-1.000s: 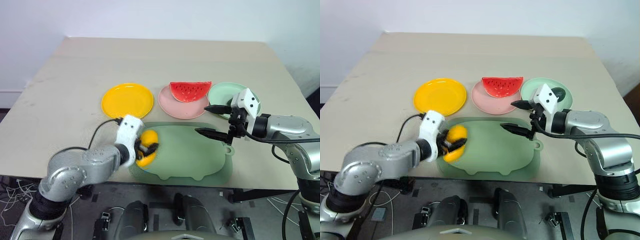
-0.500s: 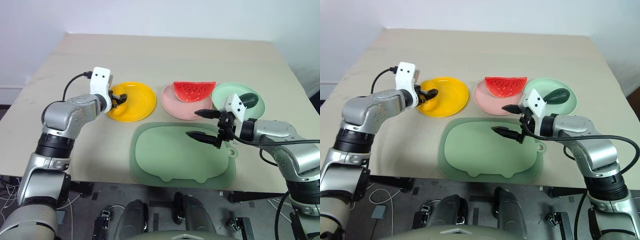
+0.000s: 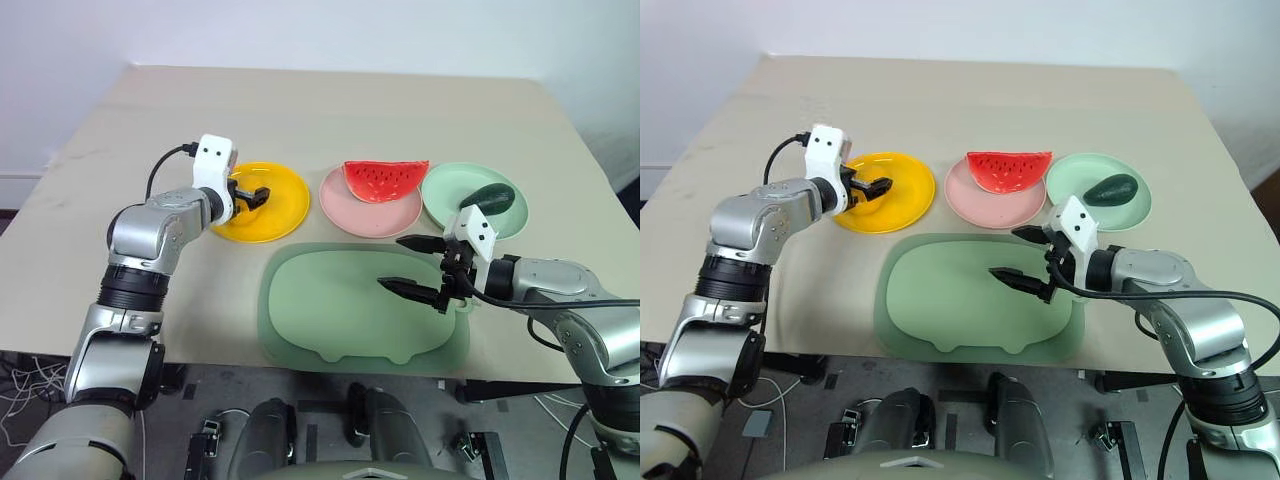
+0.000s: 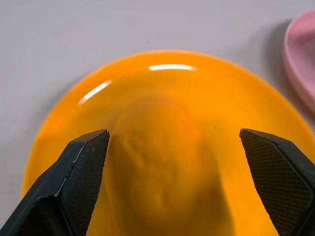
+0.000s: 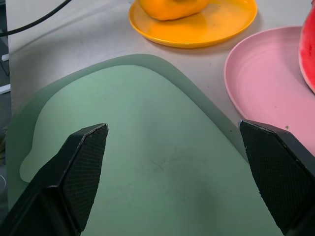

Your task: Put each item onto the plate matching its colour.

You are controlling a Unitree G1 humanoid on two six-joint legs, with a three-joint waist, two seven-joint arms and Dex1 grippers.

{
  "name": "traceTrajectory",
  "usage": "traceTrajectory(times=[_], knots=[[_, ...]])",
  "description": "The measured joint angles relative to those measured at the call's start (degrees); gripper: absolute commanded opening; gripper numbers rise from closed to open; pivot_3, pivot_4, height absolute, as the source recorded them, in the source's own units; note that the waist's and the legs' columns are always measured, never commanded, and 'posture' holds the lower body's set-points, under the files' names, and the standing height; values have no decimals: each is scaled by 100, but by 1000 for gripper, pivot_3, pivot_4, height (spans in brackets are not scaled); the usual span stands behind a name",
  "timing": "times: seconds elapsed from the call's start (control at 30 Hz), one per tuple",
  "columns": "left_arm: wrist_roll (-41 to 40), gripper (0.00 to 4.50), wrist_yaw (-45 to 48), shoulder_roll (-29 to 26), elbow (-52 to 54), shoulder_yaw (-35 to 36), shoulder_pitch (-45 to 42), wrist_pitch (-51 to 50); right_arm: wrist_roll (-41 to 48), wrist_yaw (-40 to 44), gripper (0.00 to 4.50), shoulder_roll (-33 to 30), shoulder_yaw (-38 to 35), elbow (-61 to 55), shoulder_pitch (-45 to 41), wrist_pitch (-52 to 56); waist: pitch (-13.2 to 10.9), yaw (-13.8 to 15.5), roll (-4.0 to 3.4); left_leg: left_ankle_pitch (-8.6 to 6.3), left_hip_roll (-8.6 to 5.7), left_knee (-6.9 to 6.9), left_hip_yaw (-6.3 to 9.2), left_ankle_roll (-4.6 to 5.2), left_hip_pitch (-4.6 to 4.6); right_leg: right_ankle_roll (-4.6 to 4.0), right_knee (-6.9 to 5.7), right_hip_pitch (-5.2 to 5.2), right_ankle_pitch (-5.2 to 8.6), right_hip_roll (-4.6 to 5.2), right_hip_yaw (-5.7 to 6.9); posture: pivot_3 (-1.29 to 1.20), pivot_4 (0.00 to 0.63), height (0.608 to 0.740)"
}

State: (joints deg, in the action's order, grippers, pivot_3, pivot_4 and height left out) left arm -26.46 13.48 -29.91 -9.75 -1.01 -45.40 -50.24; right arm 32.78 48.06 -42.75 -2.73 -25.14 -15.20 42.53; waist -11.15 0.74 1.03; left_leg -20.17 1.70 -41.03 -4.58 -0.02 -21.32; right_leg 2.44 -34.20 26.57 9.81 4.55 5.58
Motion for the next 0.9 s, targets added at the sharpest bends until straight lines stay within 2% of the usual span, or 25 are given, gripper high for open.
traceTrajectory(times=[0.27,0.4,0.47,0.57,0.7,0.8,0.9], knots=[[-287,4457,-296,-128,1735,1536,772,-400,-79,166,4500,-223,-33,353,-108,-65,0,3,0,13,3,-2,-2,-24,3,0,0,-2,0,2,-3,0,150,740],[-298,4457,455,-648,3204,2233,2928,190,-147,177,4500,-301,-196,632,-171,-198,0,-86,-1,12,12,7,-13,-24,4,-1,-2,7,0,2,-11,0,150,740],[-355,4457,815,-659,3726,2515,3945,378,-147,175,4500,-300,-368,852,-191,-276,-1,-52,1,12,12,4,-12,-24,-2,-2,3,10,1,4,-10,0,150,740],[-531,4457,1108,-580,4219,2771,4842,483,-145,213,4500,-292,-558,1036,-185,-483,-1,50,4,-9,9,-4,1,14,0,-24,7,0,12,10,-1,0,150,740],[-518,4457,1191,-505,4495,2755,5236,741,-226,253,4500,-292,-578,1255,-164,-664,-1,154,2,-9,11,-12,-2,14,6,-24,7,-7,13,9,-2,0,150,740],[-576,4457,1132,-254,4589,2693,5250,844,-273,258,4500,-288,-562,1263,-93,-700,0,144,1,-9,10,-11,-3,15,2,-34,7,-3,0,3,-4,0,150,740],[-501,4457,1137,-249,4645,2548,5316,973,-273,235,4500,-245,-545,1324,-187,-695,0,121,1,-9,7,-9,-9,15,4,-20,6,-2,-9,-2,-5,0,150,740]])
